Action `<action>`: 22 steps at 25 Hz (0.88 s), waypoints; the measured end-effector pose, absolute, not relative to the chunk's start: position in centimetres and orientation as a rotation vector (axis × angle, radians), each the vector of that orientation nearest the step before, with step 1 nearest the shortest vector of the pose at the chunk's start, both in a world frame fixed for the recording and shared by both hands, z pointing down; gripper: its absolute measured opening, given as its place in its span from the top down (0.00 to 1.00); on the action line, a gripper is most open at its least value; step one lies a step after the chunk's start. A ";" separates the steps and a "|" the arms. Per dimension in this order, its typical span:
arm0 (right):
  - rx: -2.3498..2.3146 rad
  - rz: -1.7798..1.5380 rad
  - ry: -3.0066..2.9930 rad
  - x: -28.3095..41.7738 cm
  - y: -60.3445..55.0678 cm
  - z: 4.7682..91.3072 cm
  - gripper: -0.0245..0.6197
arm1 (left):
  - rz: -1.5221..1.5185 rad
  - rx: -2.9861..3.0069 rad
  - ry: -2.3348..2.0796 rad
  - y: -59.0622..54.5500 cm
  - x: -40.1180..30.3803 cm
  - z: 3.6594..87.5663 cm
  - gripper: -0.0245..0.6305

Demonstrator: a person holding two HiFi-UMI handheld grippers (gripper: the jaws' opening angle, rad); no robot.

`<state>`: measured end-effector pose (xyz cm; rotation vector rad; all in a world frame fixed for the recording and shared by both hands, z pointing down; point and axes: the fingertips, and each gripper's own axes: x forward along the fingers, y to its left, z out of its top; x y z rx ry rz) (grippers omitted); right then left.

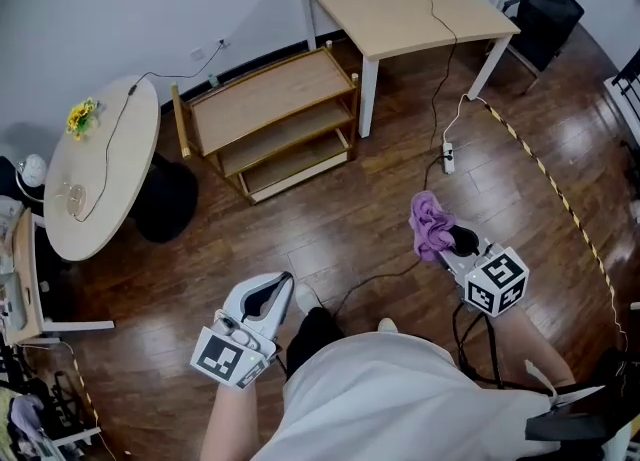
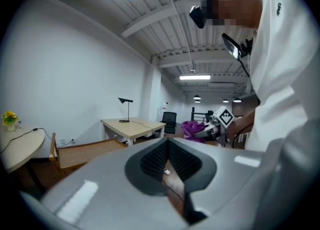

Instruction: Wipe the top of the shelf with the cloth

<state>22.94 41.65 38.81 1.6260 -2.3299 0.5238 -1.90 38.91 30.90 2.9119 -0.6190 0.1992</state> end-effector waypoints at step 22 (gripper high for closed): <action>1.719 0.468 -2.444 27.7 54.4 34.3 0.80 | 0.292 2.980 -0.416 53.7 8.1 28.4 0.93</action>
